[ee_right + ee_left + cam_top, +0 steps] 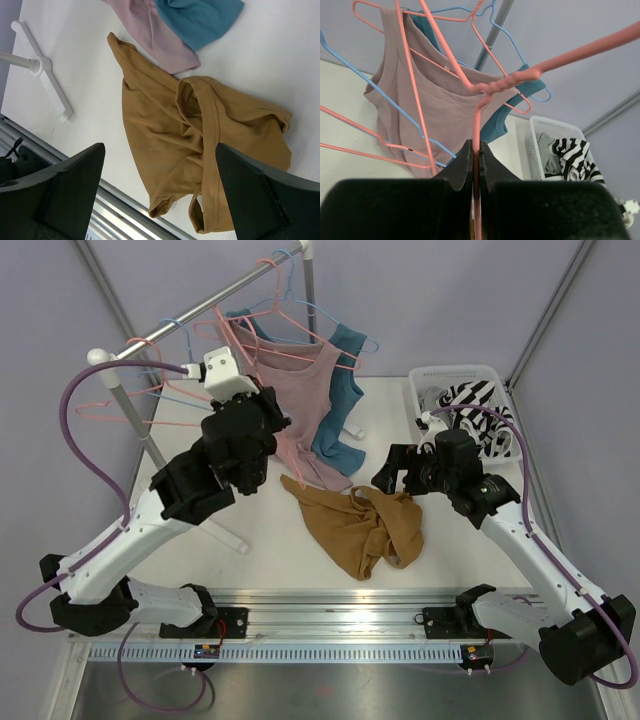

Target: Remove the tank top from the hanger

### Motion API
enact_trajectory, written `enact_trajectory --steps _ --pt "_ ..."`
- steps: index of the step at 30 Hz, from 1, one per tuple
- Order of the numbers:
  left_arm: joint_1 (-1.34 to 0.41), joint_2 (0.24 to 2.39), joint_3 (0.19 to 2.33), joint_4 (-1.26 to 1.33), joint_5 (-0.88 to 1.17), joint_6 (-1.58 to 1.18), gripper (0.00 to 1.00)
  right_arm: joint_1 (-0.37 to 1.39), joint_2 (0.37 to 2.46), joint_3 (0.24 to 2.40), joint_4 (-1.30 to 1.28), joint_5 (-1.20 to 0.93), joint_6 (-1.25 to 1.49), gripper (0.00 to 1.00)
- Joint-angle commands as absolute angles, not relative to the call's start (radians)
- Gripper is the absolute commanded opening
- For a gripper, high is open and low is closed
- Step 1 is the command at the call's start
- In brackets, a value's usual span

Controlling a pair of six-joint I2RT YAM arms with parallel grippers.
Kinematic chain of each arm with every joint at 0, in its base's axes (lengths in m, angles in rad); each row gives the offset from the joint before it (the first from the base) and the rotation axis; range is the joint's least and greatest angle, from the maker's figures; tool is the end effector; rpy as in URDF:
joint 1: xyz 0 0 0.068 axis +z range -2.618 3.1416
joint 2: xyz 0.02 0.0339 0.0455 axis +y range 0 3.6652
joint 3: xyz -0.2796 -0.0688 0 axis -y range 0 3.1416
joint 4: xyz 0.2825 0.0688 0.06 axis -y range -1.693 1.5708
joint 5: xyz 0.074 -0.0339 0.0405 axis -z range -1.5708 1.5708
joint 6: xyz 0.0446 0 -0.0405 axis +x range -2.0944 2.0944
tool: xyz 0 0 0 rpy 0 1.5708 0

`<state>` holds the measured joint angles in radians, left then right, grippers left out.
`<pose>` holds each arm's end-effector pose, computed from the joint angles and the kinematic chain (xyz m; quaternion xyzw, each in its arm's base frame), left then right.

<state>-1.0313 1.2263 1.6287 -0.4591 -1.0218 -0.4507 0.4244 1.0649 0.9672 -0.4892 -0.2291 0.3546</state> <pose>0.1658 -0.2028 0.5370 -0.1403 0.7036 -0.1422 0.6819 0.2412 0.1201 0.3252 -0.0845 0.8732 0.2714 0.3958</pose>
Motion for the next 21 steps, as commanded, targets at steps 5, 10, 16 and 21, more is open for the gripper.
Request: enact_trajectory --steps 5,10,16,21 --pt "-0.922 1.425 1.919 -0.621 -0.979 -0.716 0.00 0.433 1.031 0.986 -0.462 -0.236 0.342 0.99" --pt "-0.858 1.494 1.996 -0.626 -0.976 -0.785 0.00 0.431 1.020 1.000 -0.486 -0.239 0.327 0.99" --pt "-0.789 1.557 2.043 -0.604 -0.986 -0.848 0.00 0.431 1.017 1.015 -0.500 -0.255 0.316 0.99" --pt "-0.686 1.614 2.123 -0.635 -0.899 -0.899 0.00 0.433 1.032 1.015 -0.491 -0.282 0.316 0.99"
